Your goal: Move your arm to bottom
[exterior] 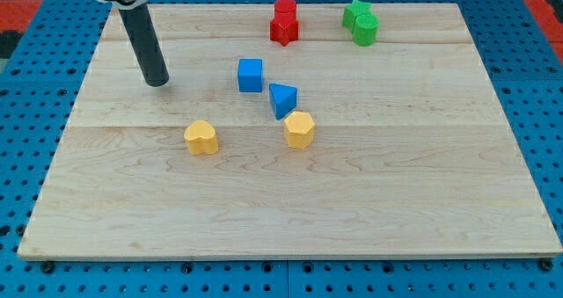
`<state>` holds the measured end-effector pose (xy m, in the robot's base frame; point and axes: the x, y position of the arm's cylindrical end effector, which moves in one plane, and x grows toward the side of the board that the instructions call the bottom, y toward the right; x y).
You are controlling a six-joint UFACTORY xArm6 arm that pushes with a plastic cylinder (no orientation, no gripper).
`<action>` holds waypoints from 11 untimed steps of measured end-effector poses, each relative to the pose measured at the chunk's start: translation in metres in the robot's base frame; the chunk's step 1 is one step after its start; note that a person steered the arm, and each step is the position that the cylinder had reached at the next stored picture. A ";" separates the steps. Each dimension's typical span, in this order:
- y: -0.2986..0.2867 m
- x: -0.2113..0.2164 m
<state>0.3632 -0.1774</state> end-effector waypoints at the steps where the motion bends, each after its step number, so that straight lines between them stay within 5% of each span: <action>1: 0.000 0.000; 4: -0.014 0.029; 7: -0.041 0.218; 8: 0.044 0.237; 10: 0.061 0.223; 11: 0.154 0.230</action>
